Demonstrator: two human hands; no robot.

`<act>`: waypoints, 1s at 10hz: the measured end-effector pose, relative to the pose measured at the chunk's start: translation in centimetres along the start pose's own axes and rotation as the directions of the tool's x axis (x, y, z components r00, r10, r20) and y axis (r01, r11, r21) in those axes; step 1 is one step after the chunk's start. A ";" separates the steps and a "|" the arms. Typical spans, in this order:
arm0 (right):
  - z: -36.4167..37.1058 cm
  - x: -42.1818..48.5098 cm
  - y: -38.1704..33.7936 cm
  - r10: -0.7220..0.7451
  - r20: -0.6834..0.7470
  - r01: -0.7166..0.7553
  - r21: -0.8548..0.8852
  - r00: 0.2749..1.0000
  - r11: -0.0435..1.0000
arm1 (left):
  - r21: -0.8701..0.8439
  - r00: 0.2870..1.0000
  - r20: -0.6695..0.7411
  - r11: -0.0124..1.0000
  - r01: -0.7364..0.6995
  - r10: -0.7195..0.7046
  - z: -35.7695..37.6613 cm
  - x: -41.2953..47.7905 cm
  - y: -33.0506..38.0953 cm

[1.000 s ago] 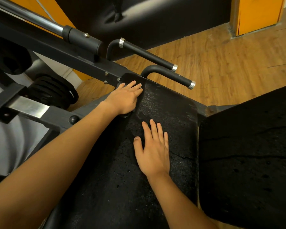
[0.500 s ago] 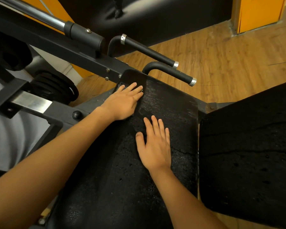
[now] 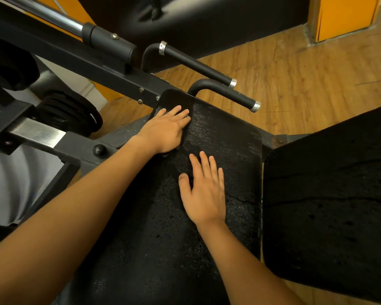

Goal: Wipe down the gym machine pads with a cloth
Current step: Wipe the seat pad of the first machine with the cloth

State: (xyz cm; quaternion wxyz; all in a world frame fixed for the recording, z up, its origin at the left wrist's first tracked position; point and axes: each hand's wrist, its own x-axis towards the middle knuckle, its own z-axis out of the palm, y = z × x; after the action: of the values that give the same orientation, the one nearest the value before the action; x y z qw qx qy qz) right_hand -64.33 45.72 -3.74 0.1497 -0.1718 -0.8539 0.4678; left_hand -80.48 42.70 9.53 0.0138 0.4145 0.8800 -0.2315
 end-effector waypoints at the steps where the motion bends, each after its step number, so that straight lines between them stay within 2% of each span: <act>1: 0.0 0.0 0.1 -0.002 -0.001 0.002 0.000 1.000 1.000 | -0.003 1.000 0.006 1.000 0.008 -0.008 0.1 0.4 0.1; 5: 0.2 -0.1 0.2 -0.012 -0.012 0.012 0.012 1.000 1.000 | -0.004 0.999 -0.045 1.000 0.024 -0.024 1.8 -6.8 0.7; 8: 0.2 -0.1 0.2 -0.001 -0.006 0.001 0.002 1.000 1.000 | -0.011 1.000 -0.012 1.000 0.025 -0.025 1.0 -4.0 0.6; 10: 0.2 -0.1 0.2 -0.002 -0.010 0.002 0.001 1.000 1.000 | -0.012 1.000 -0.017 1.000 0.012 -0.012 1.0 -5.3 0.8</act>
State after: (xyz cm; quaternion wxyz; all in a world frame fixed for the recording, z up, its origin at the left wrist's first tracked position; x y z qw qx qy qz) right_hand -64.28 45.65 -4.02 0.1543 -0.1732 -0.8531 0.4674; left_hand -76.61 38.91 9.48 0.0076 0.4112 0.8838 -0.2230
